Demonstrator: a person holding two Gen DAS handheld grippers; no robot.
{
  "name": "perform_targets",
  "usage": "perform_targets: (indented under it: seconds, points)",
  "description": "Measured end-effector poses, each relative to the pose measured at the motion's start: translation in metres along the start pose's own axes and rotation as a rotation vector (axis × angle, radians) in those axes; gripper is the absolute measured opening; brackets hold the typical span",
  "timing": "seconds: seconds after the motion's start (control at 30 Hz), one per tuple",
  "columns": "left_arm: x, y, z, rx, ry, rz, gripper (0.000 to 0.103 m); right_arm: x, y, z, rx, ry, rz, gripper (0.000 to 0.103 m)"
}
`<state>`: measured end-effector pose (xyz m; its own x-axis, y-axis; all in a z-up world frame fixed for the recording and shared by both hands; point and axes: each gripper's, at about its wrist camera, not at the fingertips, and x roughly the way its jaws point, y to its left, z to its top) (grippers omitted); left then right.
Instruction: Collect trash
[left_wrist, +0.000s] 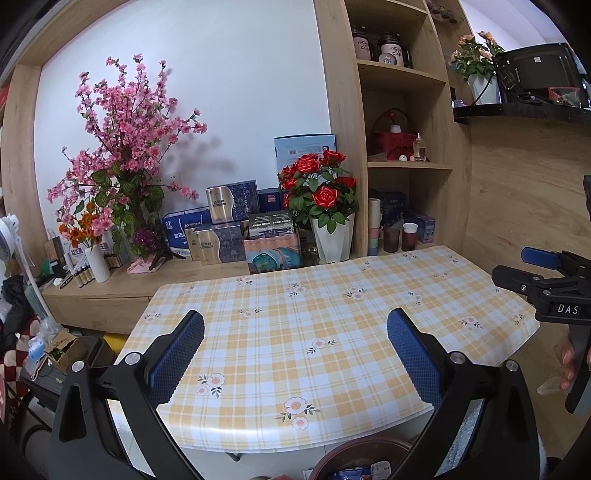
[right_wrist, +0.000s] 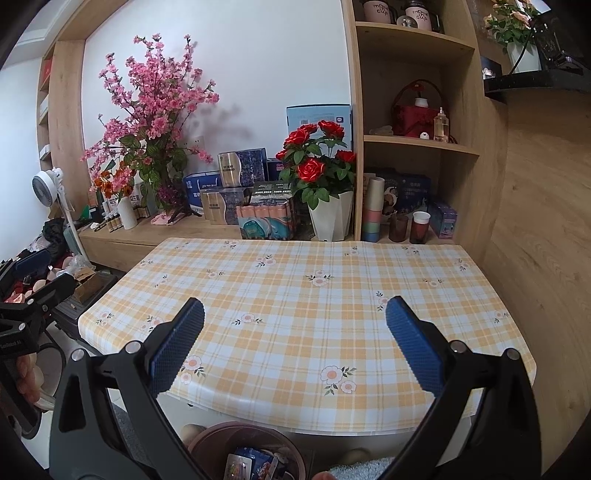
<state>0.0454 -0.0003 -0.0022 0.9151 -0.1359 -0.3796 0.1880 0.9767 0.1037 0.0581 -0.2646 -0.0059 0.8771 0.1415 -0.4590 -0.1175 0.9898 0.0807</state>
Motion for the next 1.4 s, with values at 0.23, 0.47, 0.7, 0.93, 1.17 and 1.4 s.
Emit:
perform_targets:
  seconds: [0.23, 0.47, 0.7, 0.93, 1.17, 1.4]
  points:
    - [0.0, 0.001, 0.0, 0.006, -0.004, 0.007, 0.097, 0.003, 0.001, -0.003, -0.001, 0.006, -0.003, 0.097]
    - [0.0, 0.001, -0.001, 0.008, -0.006, 0.01, 0.097, 0.005, 0.0, -0.007, -0.005, 0.004, -0.007, 0.097]
    - [0.001, 0.001, -0.001, -0.01, 0.0, 0.0, 0.097, 0.005, 0.0, -0.007, -0.004, 0.005, -0.007, 0.097]
    - [0.001, 0.007, -0.002, -0.045, 0.013, -0.017, 0.097, 0.005, 0.0, -0.007, -0.004, 0.003, -0.007, 0.097]
    - [0.001, 0.009, -0.003, -0.053, 0.015, -0.015, 0.097, 0.005, 0.0, -0.007, -0.003, 0.004, -0.008, 0.097]
    - [0.003, 0.01, -0.003, -0.054, 0.021, -0.003, 0.097, 0.005, 0.0, -0.007, -0.005, 0.004, -0.008, 0.097]
